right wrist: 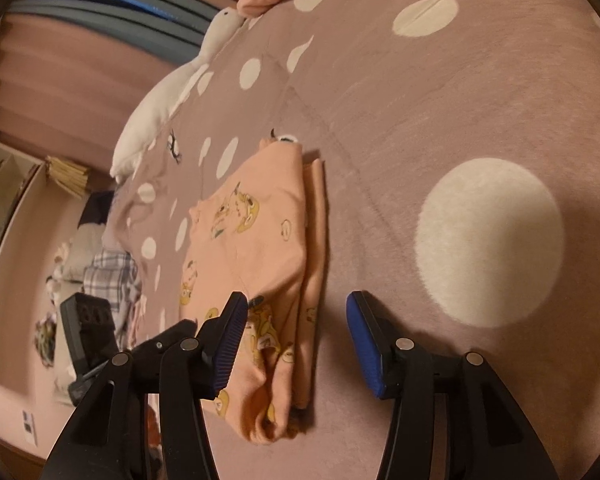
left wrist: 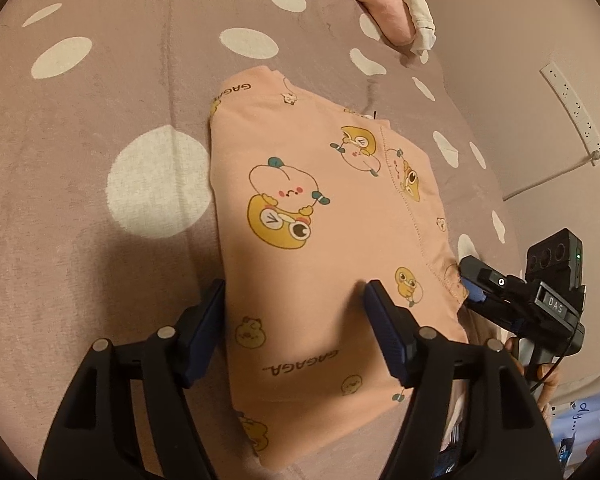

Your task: Fold small clothes

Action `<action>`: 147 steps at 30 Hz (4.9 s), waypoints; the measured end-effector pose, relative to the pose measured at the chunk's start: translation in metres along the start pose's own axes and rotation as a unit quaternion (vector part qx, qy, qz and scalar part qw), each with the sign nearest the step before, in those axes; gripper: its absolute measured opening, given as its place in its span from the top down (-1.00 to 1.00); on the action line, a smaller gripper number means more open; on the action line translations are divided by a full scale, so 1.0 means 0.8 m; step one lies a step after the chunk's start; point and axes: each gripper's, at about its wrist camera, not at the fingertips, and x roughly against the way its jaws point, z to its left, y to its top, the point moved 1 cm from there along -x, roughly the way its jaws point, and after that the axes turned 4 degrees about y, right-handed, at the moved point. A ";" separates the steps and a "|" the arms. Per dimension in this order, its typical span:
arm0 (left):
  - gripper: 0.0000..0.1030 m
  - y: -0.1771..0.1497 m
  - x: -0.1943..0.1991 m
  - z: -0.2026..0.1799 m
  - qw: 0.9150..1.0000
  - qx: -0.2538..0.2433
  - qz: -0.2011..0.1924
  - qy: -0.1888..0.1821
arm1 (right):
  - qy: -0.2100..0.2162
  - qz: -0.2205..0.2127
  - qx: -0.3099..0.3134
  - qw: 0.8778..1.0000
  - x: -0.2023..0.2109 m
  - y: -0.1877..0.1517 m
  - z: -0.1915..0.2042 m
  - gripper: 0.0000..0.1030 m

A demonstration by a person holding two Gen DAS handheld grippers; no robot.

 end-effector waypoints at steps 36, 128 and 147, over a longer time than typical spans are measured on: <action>-0.35 0.019 -0.017 -0.005 1.000 0.009 -0.009 -0.003 | -0.003 0.005 0.053 0.999 -0.052 0.009 0.035 0.13; 0.39 0.049 0.045 0.106 0.997 0.044 -0.052 0.042 | -0.028 0.061 0.159 0.985 -0.172 0.026 0.161 0.57; -0.40 -0.002 0.090 0.102 0.989 0.025 -0.062 0.135 | -0.130 0.013 0.109 0.985 -0.106 0.023 0.123 -0.06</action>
